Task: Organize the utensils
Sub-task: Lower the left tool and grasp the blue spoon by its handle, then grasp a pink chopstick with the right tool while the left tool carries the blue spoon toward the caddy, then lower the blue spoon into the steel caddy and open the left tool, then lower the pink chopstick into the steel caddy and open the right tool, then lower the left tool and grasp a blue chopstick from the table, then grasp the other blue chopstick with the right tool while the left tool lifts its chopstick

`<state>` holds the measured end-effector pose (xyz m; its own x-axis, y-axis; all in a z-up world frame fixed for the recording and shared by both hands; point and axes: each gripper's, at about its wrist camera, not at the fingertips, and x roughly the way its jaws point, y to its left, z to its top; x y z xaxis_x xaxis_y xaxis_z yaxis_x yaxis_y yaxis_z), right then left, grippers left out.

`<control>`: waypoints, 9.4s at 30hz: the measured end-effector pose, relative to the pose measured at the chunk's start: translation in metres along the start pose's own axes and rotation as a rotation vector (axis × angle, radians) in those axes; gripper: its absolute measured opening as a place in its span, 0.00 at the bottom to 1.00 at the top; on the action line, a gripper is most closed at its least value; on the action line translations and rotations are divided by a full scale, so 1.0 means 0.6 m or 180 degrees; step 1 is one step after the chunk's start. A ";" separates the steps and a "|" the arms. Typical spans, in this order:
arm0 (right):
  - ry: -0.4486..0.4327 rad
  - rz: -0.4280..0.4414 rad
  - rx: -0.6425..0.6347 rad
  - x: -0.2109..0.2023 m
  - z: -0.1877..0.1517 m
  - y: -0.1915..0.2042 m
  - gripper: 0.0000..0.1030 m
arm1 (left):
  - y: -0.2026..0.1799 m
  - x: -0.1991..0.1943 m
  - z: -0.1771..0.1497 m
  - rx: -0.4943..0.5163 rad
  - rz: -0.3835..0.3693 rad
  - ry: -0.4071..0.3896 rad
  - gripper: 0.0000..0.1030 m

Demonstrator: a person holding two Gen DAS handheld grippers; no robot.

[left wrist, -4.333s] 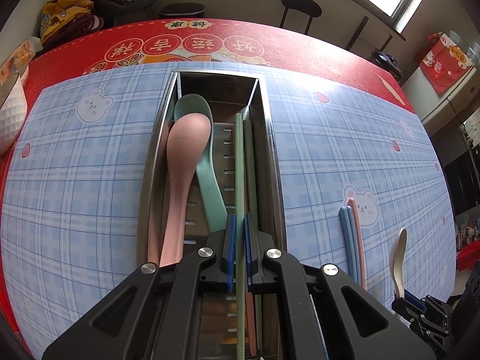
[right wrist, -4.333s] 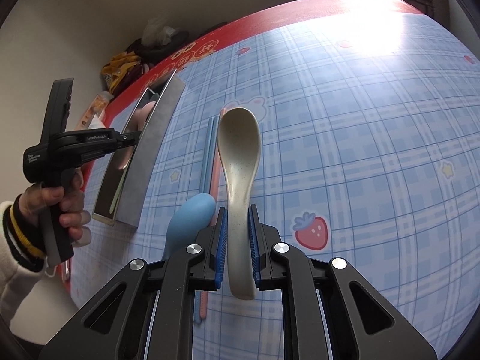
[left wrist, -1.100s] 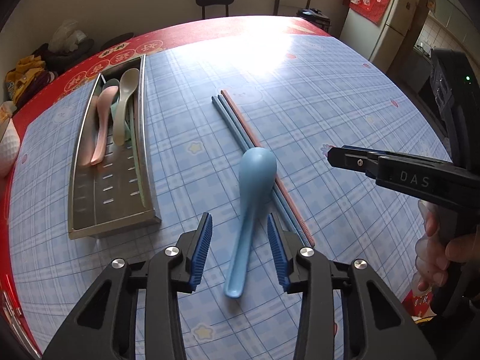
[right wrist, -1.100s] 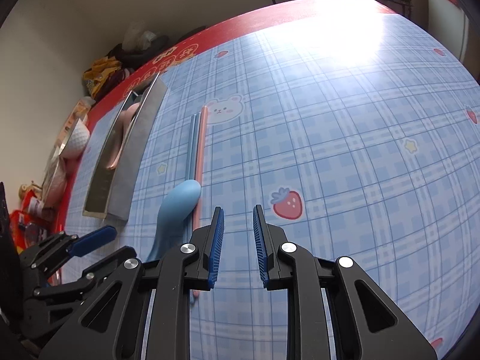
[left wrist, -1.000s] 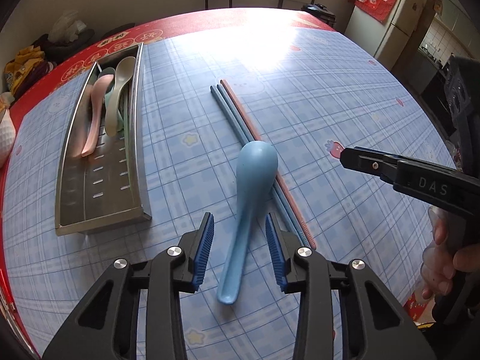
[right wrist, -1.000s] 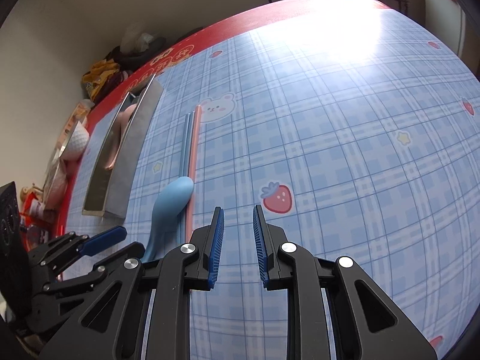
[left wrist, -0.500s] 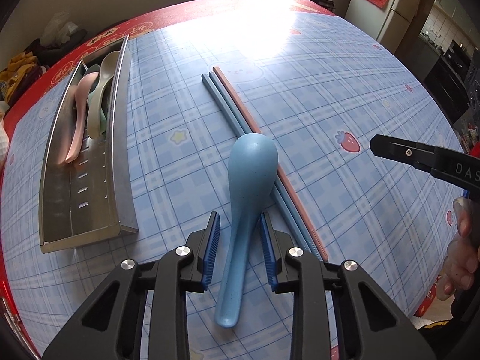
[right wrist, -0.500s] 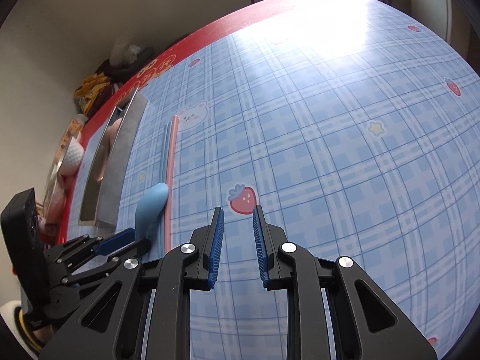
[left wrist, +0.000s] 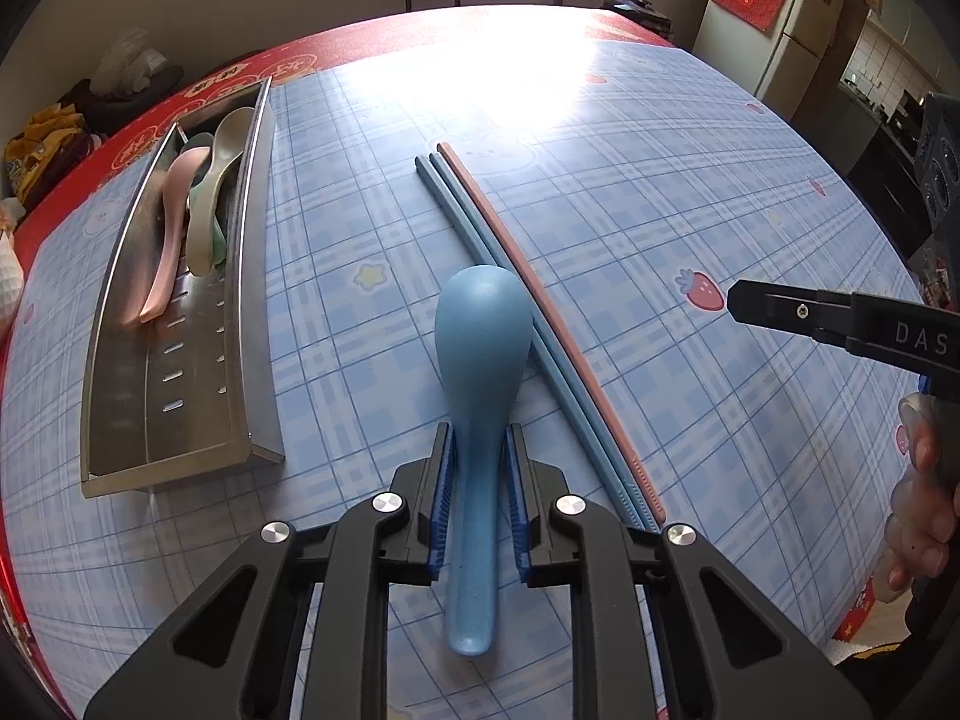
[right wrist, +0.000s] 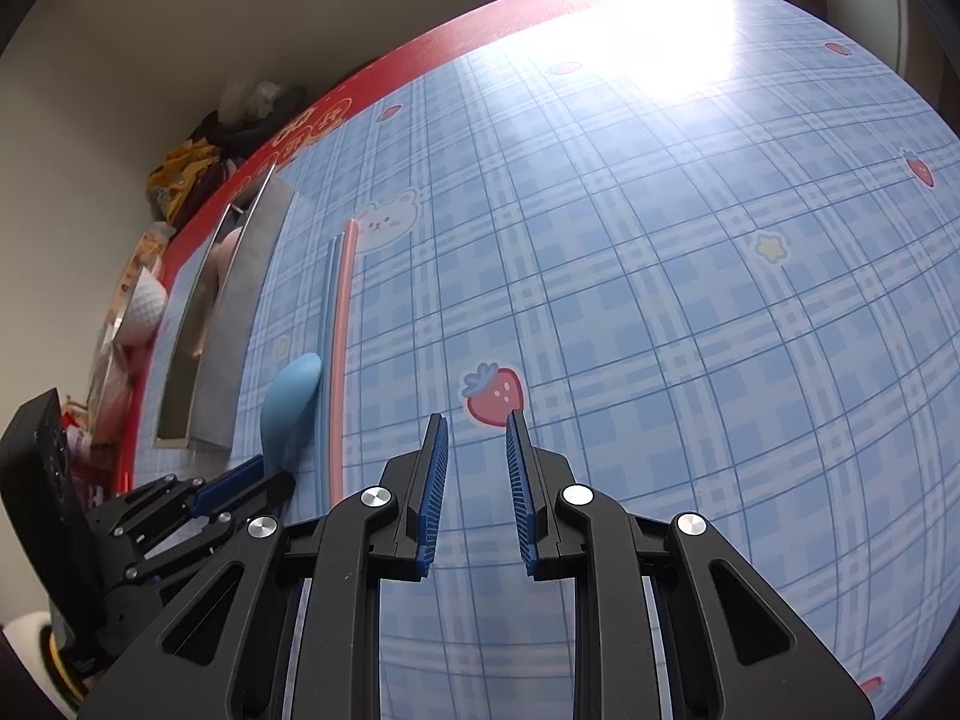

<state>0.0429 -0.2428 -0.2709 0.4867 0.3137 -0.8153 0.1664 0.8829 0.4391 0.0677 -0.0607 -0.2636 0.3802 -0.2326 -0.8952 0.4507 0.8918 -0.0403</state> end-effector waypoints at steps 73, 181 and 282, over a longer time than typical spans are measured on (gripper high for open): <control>-0.0131 0.0000 -0.0369 0.062 0.053 0.142 0.06 | 0.225 -0.100 0.083 -0.0779 -0.0007 -0.0464 0.16; -0.0322 -0.0327 -0.0004 -0.002 0.045 0.116 0.07 | 0.122 -0.155 0.010 -0.0680 -0.0151 -0.0577 0.44; -0.0257 -0.0198 -0.0267 0.000 0.032 0.070 0.07 | 0.048 -0.094 0.025 -0.0642 -0.0083 -0.0410 0.05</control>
<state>0.0662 -0.2123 -0.2450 0.5458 0.2314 -0.8054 0.1276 0.9270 0.3528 0.0712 -0.0280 -0.2073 0.4763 -0.2927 -0.8292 0.2962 0.9413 -0.1621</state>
